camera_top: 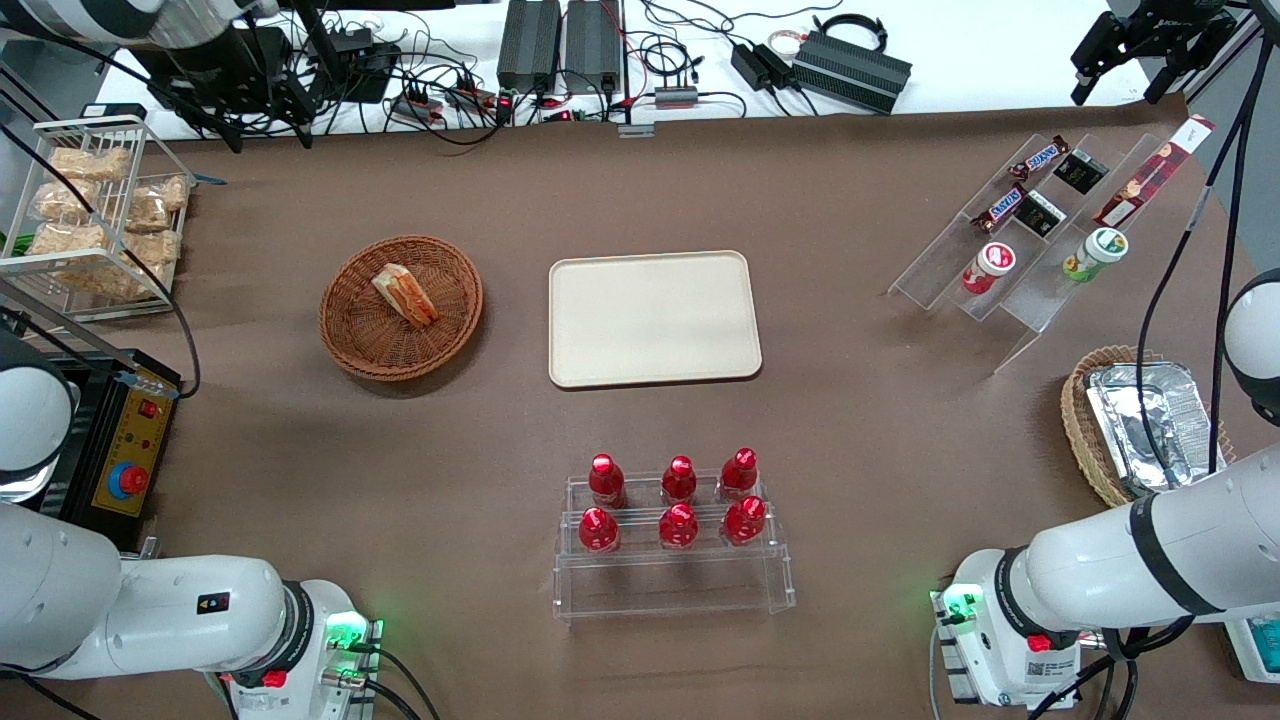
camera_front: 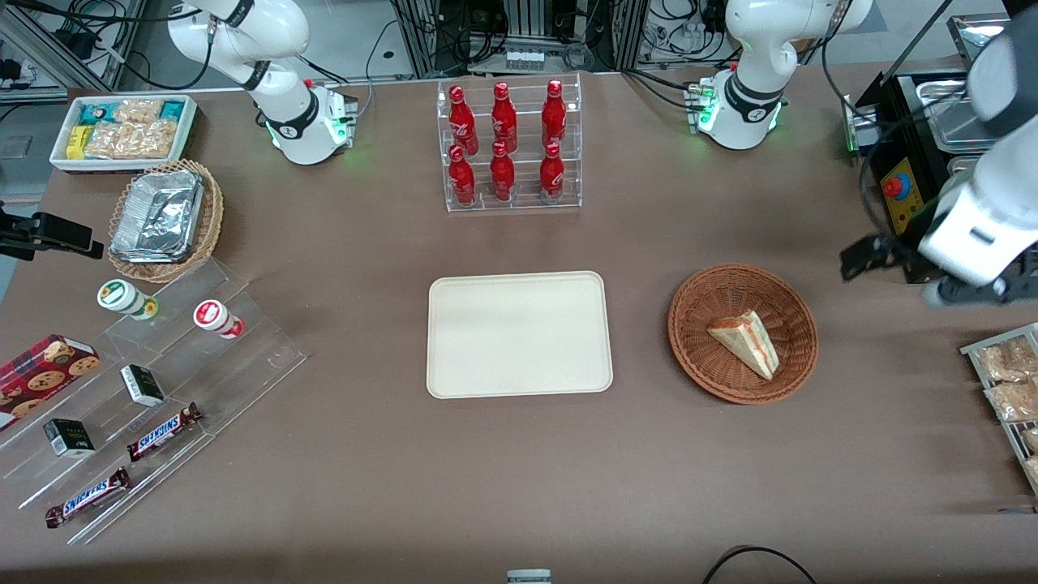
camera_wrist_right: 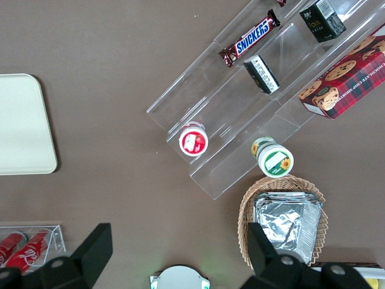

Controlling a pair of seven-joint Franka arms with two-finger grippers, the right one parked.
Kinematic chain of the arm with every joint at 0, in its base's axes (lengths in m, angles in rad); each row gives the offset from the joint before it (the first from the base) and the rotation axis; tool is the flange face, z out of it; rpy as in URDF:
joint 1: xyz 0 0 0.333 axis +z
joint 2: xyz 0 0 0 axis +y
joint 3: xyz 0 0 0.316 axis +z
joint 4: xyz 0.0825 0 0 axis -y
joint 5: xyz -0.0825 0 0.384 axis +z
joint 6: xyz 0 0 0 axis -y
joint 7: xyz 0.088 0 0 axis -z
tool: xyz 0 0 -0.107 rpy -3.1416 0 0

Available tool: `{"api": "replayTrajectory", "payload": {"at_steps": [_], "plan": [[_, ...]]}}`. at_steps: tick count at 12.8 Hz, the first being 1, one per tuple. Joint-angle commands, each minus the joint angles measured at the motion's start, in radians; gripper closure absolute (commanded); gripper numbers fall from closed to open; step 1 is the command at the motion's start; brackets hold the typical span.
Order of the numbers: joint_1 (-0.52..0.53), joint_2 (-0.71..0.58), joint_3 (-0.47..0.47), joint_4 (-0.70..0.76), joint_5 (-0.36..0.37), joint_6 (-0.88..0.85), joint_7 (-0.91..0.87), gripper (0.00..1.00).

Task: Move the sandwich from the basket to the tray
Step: 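Move the left gripper over the wrapped sandwich in the wicker basket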

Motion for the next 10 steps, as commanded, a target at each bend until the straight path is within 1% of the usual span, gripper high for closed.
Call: {"api": "replayTrajectory", "payload": {"at_steps": [1,2,3,4,6,8,10], "plan": [[0.005,-0.008,-0.014,-0.154,0.008,0.184,-0.136,0.0],[0.003,-0.007,-0.015,-0.211,0.006,0.264,-0.188,0.0],[0.002,0.004,-0.023,-0.26,0.003,0.346,-0.302,0.0],[0.002,0.039,-0.043,-0.275,0.003,0.387,-0.401,0.0],[0.002,0.09,-0.069,-0.283,0.003,0.438,-0.487,0.0],[0.0,0.102,-0.095,-0.347,0.006,0.548,-0.585,0.0],[0.002,0.104,-0.097,-0.409,0.006,0.613,-0.592,0.0]]}}
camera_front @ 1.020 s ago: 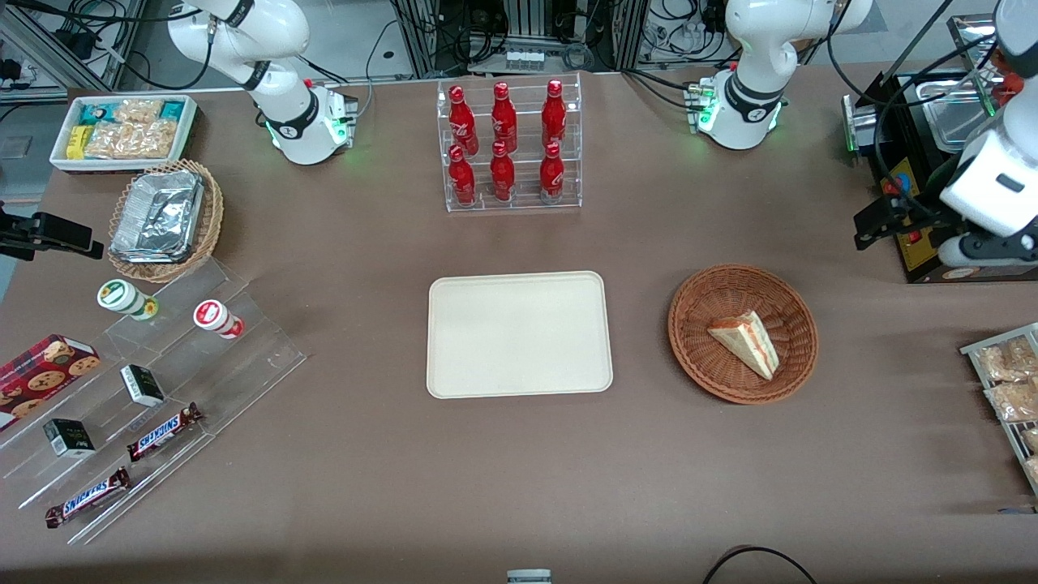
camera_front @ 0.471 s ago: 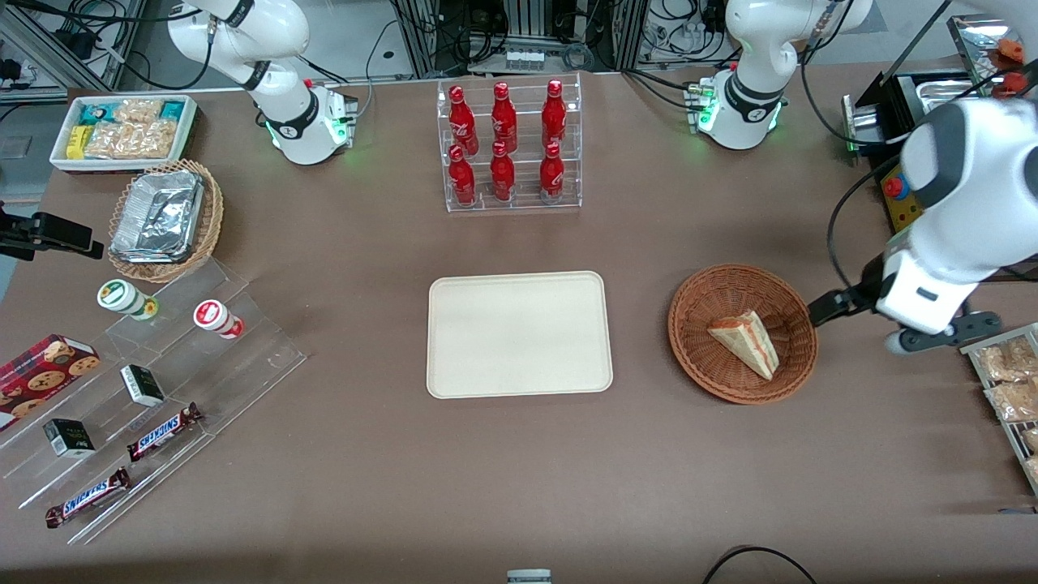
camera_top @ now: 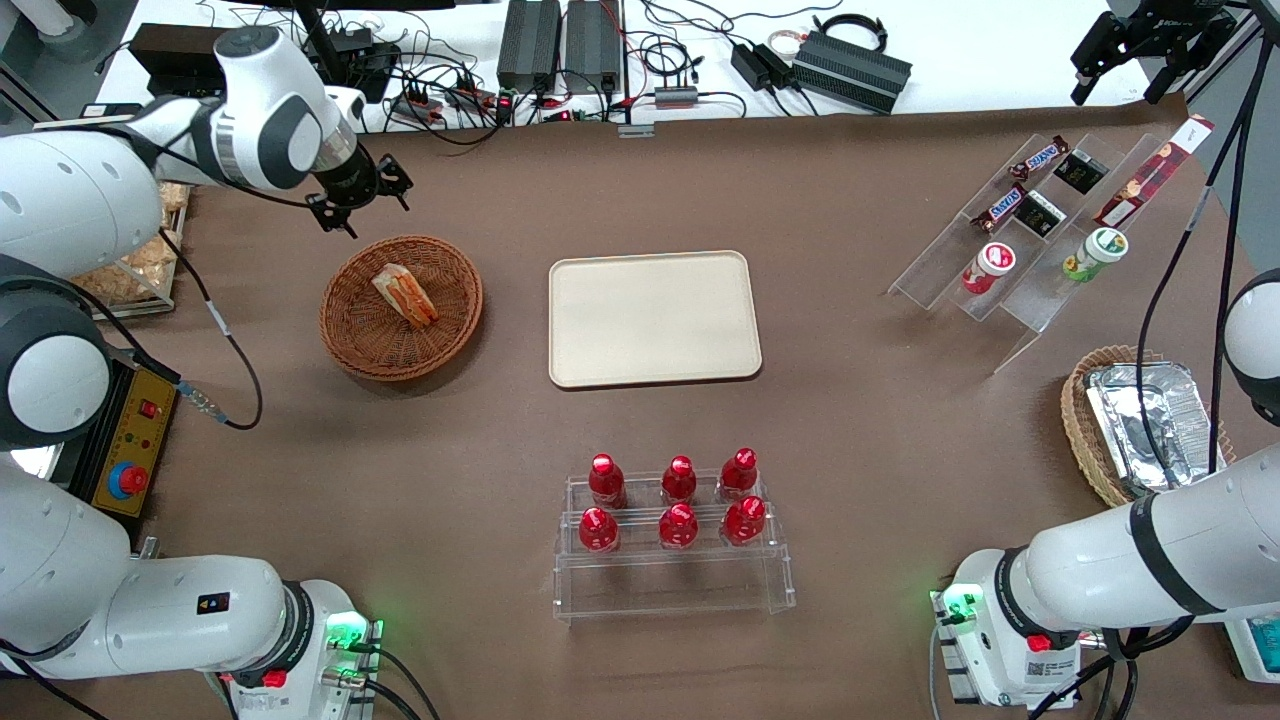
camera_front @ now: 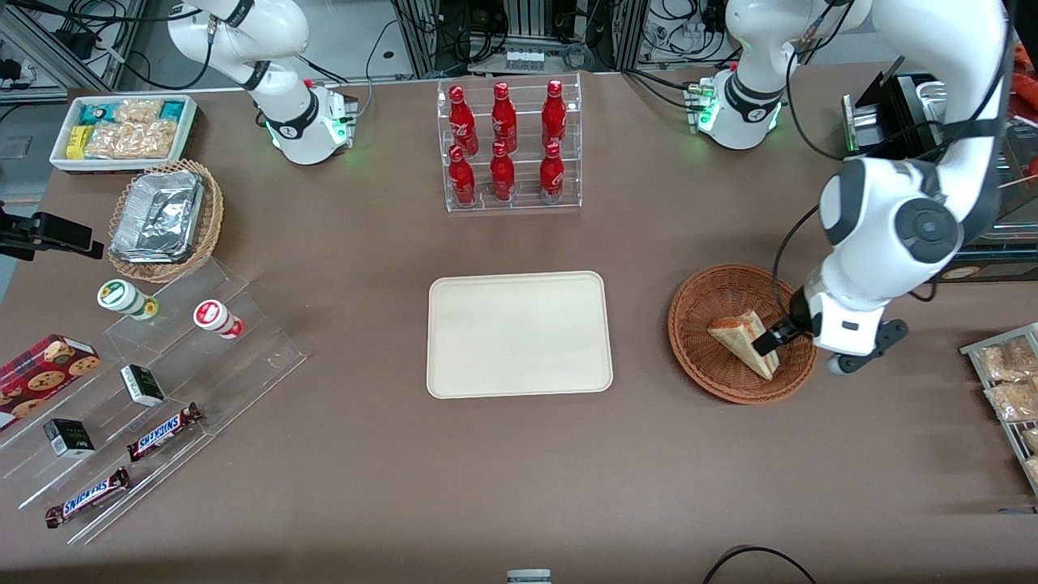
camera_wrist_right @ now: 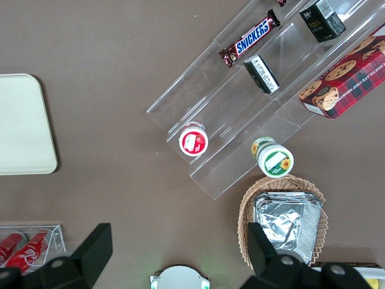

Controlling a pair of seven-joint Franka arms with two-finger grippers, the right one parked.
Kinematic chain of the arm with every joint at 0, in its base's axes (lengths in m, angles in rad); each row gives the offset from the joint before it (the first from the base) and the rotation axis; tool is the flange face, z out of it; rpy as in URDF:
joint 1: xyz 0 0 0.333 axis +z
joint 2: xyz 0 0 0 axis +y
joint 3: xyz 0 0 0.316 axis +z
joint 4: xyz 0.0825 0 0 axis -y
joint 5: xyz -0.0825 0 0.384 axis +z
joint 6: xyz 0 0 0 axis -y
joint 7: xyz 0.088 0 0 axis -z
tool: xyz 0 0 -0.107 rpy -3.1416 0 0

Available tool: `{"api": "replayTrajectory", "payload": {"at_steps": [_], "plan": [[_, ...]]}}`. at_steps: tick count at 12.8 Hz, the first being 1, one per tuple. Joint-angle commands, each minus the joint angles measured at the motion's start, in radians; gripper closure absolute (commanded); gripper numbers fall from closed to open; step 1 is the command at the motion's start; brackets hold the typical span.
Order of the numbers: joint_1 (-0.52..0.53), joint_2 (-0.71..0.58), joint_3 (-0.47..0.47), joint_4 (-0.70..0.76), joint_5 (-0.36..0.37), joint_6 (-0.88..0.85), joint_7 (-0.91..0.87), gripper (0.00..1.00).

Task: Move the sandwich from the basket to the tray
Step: 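Lower the left gripper and close it on the sandwich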

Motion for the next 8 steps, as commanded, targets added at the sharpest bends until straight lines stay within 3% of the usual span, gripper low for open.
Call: {"api": "replayTrajectory", "payload": {"at_steps": [1,8], "plan": [[0.006,-0.003,-0.004,-0.085,0.006,0.095,-0.038,0.0],[0.009,0.074,-0.004,-0.165,0.006,0.242,-0.084,0.0]]}}
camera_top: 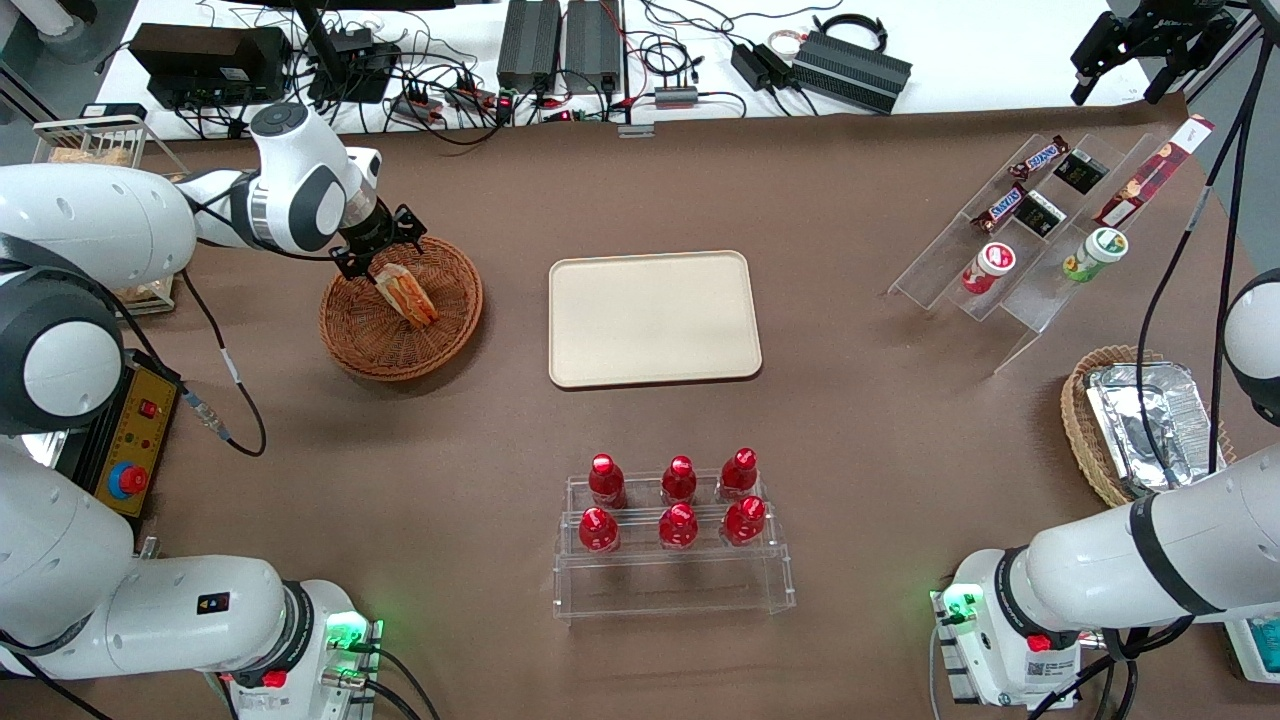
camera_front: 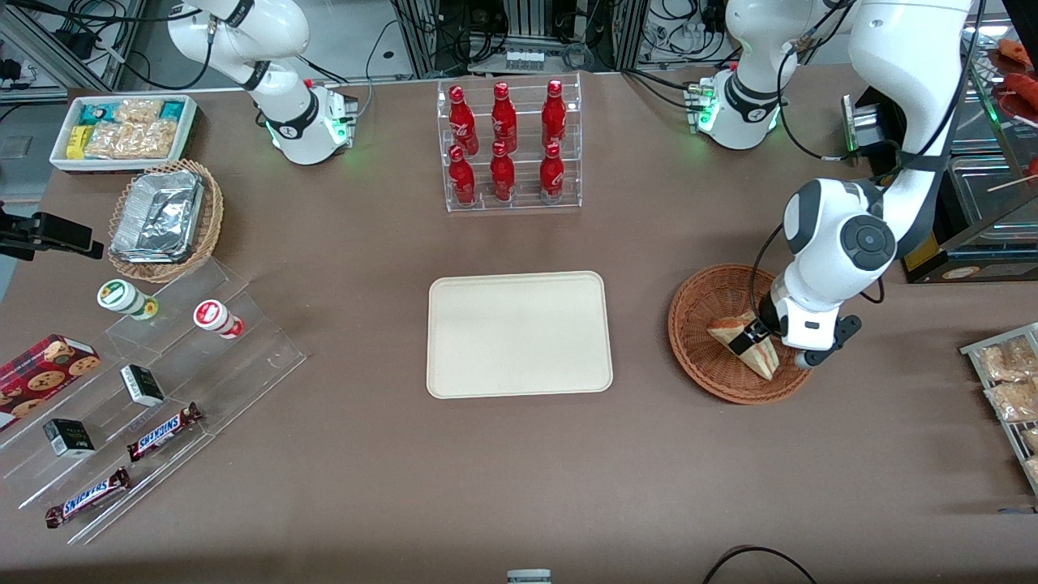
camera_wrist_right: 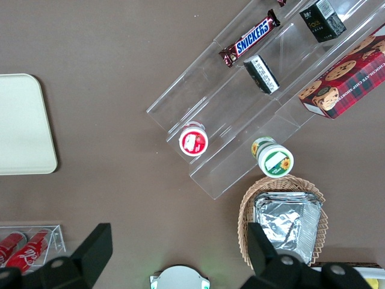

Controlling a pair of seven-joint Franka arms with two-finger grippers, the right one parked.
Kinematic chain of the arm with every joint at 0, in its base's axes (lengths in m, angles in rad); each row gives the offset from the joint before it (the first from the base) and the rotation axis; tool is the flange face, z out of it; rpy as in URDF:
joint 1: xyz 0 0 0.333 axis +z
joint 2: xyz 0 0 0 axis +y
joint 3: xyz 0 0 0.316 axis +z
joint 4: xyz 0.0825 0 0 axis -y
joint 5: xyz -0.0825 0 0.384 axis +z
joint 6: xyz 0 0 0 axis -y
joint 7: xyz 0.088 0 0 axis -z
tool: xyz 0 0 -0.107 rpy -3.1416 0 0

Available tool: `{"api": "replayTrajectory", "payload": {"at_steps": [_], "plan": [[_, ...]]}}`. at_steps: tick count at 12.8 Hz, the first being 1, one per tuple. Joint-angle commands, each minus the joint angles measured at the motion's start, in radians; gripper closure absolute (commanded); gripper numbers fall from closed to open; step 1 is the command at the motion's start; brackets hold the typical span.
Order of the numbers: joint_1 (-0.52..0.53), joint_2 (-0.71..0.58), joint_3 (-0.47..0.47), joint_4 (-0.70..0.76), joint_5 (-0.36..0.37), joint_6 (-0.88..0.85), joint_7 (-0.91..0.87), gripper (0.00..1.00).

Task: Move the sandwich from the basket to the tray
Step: 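Lower the left gripper and close it on the sandwich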

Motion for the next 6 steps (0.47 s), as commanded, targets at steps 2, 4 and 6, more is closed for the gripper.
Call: {"api": "replayTrajectory", "payload": {"at_steps": [2,4,6], "plan": [[0.007,0.033,-0.004,-0.005,0.008,0.038,-0.018,0.0],[0.007,0.028,-0.003,-0.005,0.008,0.035,-0.012,0.52],[0.008,0.027,0.0,-0.003,0.008,0.033,-0.02,1.0]]}}
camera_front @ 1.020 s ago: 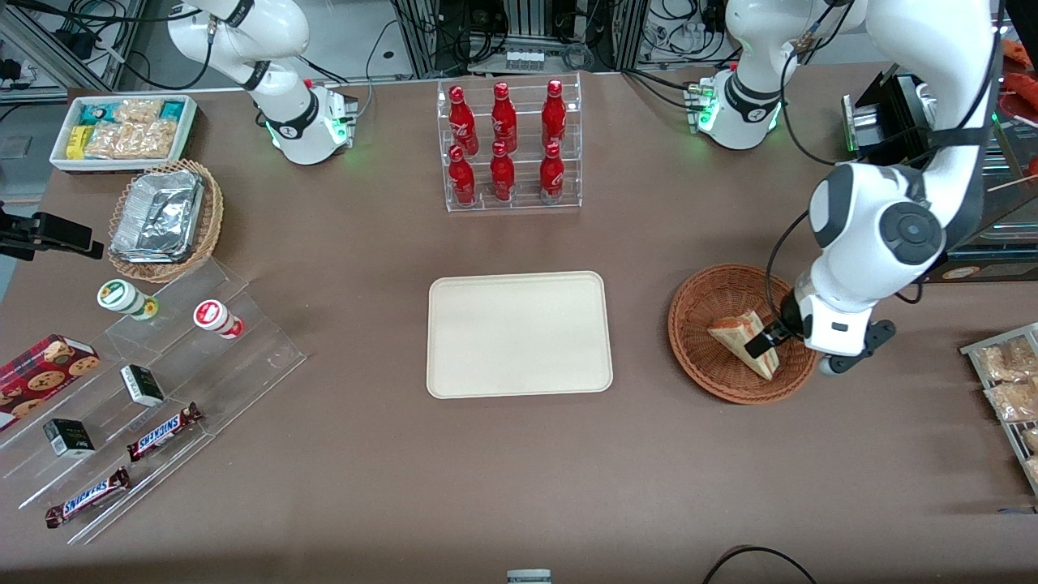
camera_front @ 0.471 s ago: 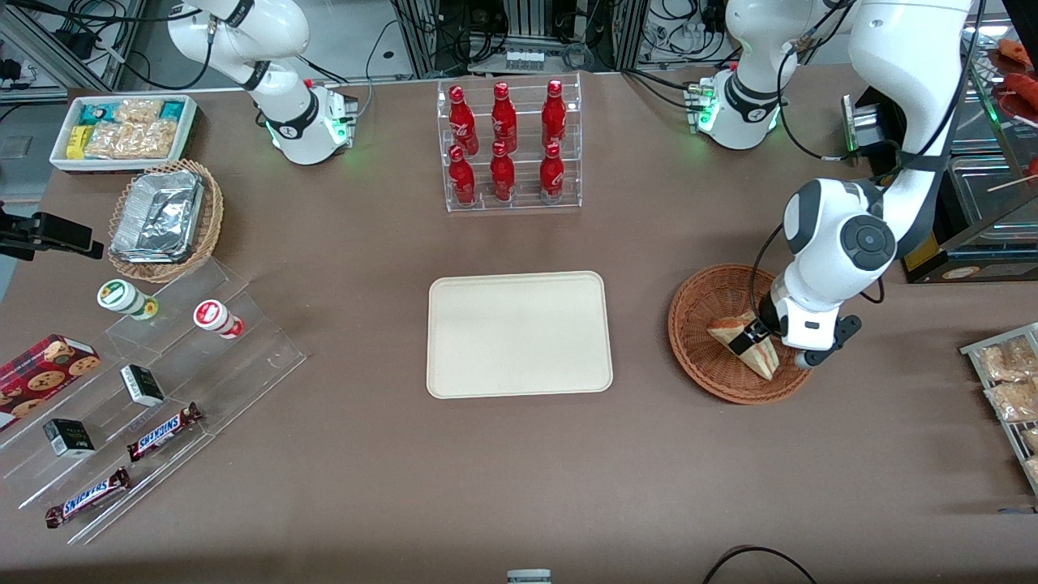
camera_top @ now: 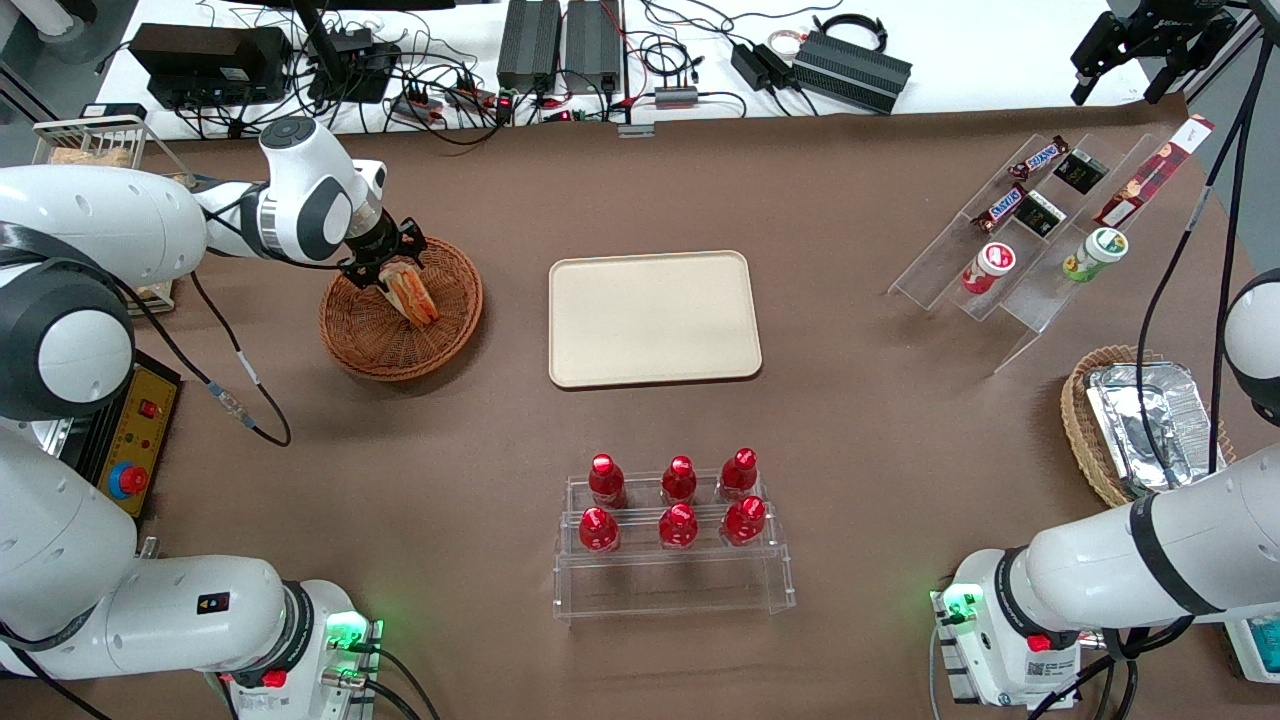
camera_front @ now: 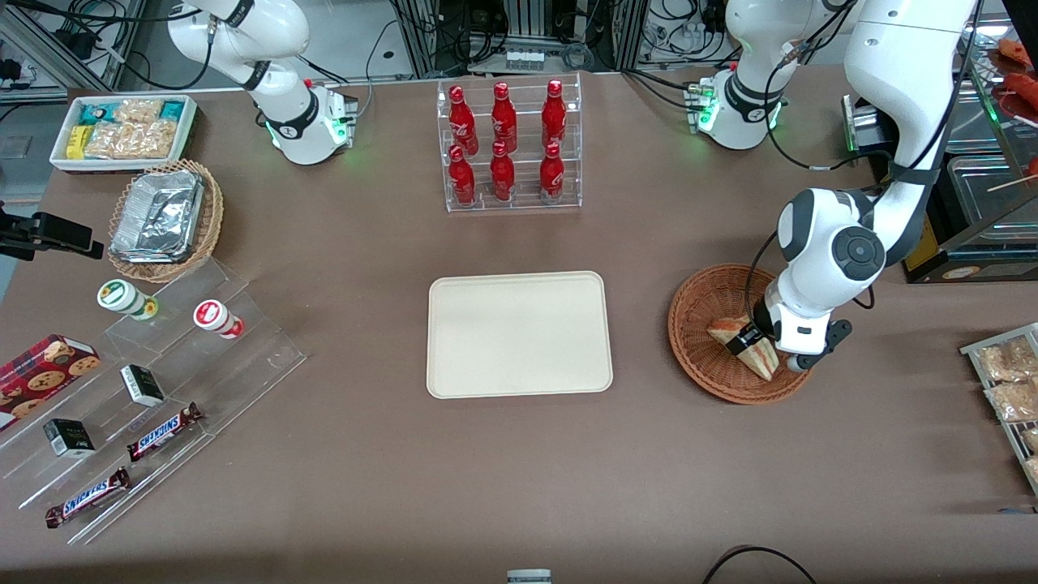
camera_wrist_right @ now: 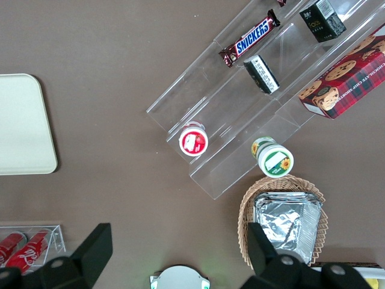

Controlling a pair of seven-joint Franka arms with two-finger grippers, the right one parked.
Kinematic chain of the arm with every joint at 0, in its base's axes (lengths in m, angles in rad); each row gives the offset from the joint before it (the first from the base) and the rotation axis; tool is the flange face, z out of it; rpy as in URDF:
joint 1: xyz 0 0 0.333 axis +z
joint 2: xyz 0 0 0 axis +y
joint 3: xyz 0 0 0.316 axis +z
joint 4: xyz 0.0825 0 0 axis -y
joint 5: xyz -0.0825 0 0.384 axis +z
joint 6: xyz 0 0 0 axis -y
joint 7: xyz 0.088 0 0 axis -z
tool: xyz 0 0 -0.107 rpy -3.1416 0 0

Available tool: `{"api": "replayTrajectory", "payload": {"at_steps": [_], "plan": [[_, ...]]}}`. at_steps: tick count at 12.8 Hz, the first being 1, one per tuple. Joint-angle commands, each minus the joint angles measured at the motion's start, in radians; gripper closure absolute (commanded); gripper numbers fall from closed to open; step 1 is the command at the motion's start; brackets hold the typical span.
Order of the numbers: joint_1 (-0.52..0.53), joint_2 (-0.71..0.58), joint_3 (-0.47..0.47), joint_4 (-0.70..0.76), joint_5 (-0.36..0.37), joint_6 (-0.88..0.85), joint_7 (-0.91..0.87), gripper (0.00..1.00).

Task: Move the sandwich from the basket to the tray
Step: 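Lower the left gripper and close it on the sandwich, then lift the sandwich and carry it over the white tray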

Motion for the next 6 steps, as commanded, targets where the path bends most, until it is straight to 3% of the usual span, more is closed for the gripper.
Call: {"api": "replayTrajectory", "payload": {"at_steps": [1,4,6], "plan": [[0.005,-0.007,0.0,0.002,0.008,0.014,-0.02,1.0],[0.005,-0.041,0.002,0.015,0.008,-0.016,-0.012,1.0],[0.005,-0.075,0.0,0.082,0.037,-0.152,-0.008,1.0]]}}
